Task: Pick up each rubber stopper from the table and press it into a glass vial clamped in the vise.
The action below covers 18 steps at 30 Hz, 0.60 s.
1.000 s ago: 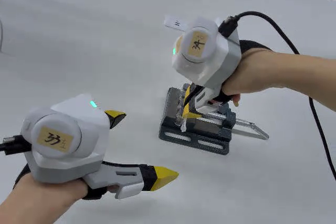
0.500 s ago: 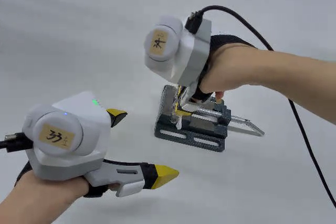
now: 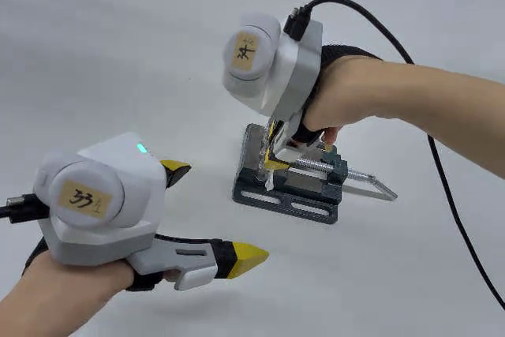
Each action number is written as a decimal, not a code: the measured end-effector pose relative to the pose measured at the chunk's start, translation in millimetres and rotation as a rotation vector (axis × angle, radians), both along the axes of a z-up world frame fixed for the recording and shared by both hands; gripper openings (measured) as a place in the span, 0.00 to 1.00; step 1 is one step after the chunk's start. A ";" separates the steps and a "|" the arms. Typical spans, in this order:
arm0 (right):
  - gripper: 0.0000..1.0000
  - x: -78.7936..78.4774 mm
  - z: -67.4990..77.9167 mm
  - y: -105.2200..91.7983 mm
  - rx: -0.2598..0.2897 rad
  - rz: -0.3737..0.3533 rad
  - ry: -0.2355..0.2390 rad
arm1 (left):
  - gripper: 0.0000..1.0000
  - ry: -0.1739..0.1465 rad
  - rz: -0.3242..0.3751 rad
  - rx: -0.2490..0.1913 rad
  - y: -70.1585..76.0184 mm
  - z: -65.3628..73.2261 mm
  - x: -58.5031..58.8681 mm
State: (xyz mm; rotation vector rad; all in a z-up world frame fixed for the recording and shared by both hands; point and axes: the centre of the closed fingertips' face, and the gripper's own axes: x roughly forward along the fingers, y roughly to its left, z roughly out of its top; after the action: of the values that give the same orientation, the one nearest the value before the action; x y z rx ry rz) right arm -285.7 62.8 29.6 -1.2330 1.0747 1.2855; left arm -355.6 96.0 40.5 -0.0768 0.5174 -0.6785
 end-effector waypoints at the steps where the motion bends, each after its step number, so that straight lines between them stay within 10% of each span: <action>1: 0.06 0.0 0.2 -0.2 0.007 0.002 0.005 | 0.88 0.000 0.002 0.000 0.9 -0.3 -0.1; 18: 0.09 -1.6 0.4 -0.7 0.086 0.013 0.043 | 0.87 0.002 0.003 0.002 0.7 1.5 0.6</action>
State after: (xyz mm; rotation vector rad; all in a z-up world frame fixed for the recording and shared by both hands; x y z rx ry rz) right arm -287.3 62.1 30.0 -1.1550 1.0324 1.3595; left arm -355.0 96.7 41.9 -0.0761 0.5200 -0.6748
